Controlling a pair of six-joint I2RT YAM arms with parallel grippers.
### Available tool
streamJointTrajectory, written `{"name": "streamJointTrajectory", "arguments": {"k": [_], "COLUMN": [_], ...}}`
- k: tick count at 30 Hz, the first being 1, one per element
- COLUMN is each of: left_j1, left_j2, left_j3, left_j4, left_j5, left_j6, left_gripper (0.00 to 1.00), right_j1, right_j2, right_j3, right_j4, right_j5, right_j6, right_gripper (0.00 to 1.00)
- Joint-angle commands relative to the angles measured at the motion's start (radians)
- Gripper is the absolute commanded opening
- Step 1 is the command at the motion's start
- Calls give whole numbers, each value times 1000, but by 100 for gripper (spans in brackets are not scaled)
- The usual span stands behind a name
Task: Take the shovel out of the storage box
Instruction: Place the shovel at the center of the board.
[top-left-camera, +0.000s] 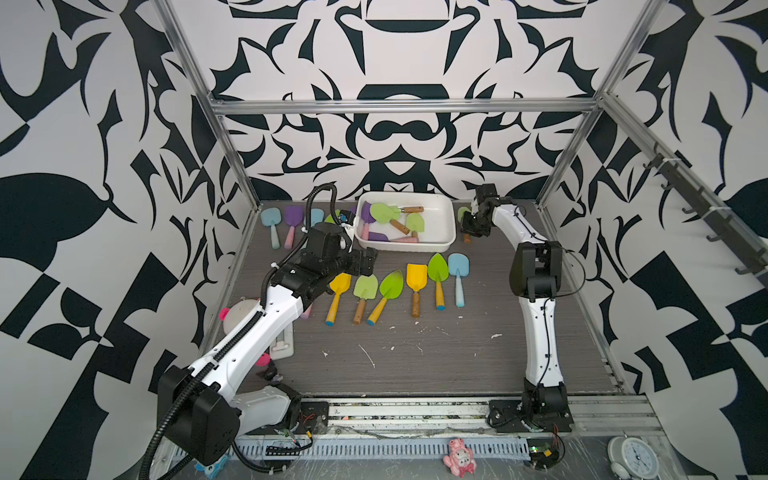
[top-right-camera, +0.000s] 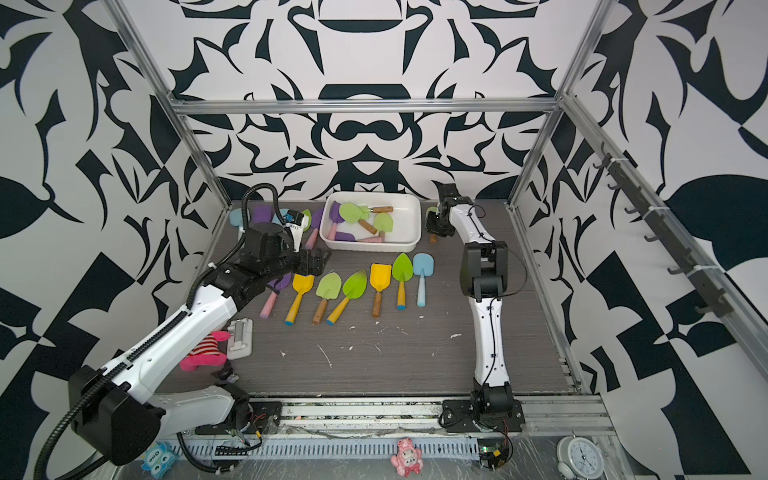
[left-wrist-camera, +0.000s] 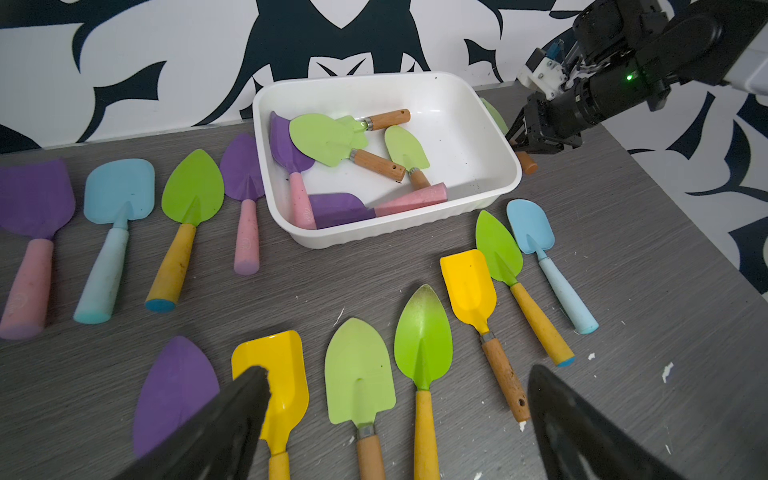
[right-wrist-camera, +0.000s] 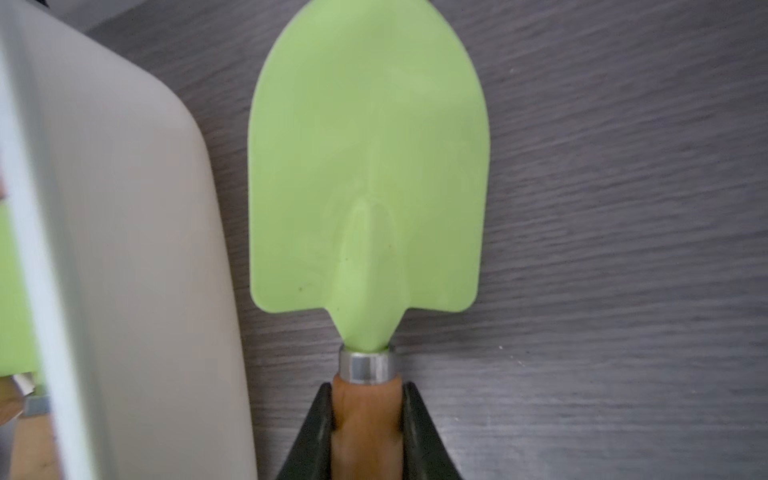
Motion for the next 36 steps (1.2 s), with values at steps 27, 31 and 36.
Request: {"name": "streamJointTrajectory", "arguments": {"k": [27,31,36], "left_j1": [-2,-1,-2], "left_j2": [-7,-9,-12], "left_j3": [-12,-10,-6], "left_j4": [4,5,7], "left_j5": [-1,-2,-3], "left_j6": [-1,-2,0], "left_gripper": [99,99,99], "right_j1": [8,8,9], "right_j2": [-122,-167,-241], "right_j3": [-41,-47,-67], "right_j4": [51,57,76], "right_j5": [-7,3,-17], "right_j6": [2,2,2], "right_gripper": [61,67,72]}}
